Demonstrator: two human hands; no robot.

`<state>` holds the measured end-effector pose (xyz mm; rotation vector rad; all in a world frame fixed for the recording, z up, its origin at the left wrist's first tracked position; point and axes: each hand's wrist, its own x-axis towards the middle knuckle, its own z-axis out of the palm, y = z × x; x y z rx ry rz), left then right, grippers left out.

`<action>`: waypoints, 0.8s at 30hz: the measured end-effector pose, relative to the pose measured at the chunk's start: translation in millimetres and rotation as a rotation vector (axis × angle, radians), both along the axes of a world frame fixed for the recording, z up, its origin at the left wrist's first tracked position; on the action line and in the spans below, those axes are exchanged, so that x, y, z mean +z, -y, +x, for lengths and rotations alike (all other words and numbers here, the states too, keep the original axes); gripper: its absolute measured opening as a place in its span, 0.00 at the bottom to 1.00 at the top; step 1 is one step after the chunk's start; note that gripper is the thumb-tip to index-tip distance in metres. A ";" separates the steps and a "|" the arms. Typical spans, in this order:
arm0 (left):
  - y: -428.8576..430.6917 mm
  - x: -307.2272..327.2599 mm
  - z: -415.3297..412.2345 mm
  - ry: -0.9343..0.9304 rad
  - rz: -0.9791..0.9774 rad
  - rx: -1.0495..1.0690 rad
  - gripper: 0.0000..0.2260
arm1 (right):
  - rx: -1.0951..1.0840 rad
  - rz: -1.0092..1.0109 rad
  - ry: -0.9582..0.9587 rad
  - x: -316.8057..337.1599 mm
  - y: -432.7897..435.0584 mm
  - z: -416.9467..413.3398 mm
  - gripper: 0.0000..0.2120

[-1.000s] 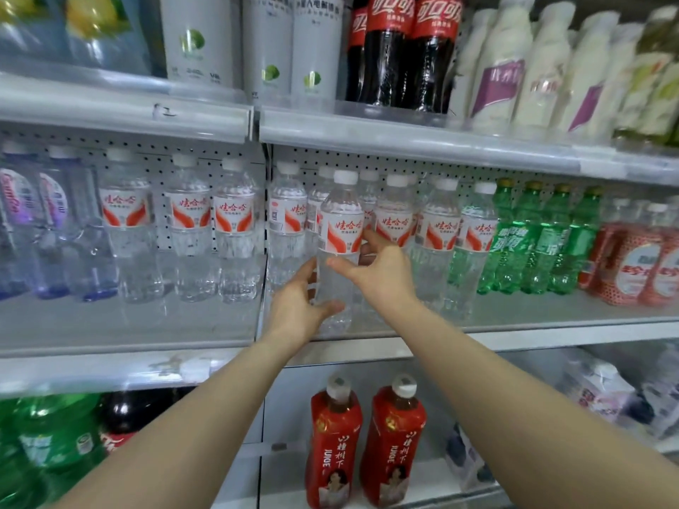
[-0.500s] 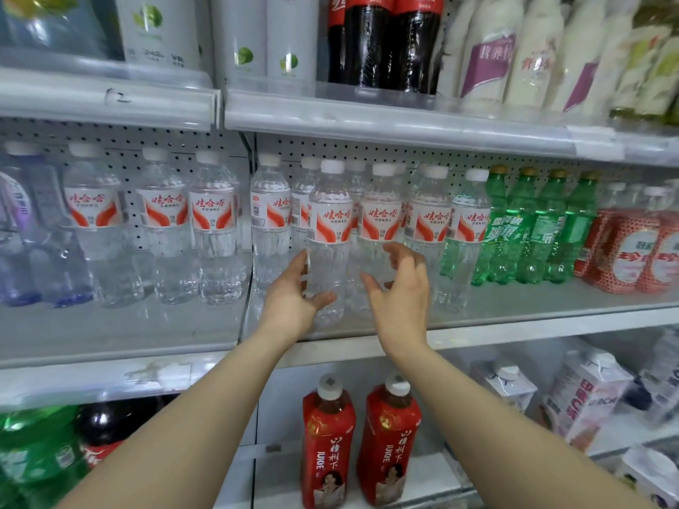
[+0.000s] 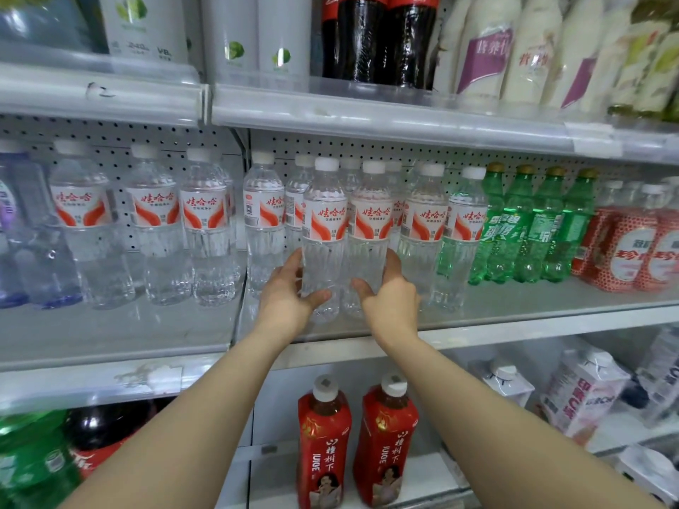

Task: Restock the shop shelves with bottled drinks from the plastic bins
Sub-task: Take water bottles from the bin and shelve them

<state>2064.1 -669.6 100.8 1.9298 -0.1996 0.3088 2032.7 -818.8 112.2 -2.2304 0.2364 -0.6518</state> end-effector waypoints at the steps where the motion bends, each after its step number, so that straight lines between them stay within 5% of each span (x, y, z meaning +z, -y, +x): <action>1: -0.1 0.3 0.0 0.001 0.004 0.000 0.38 | 0.006 0.004 -0.006 -0.1 -0.5 1.0 0.33; 14: 4.2 -0.8 -7.2 0.042 0.020 -0.005 0.34 | 0.083 0.018 -0.050 5.5 3.2 0.7 0.32; 20: 3.2 -16.7 -14.3 0.043 0.044 0.043 0.33 | -0.102 0.082 0.210 -0.2 25.5 -12.3 0.19; 24: 6.3 -21.1 -13.1 0.035 0.062 0.091 0.33 | -0.244 0.068 0.167 4.8 46.4 -14.1 0.31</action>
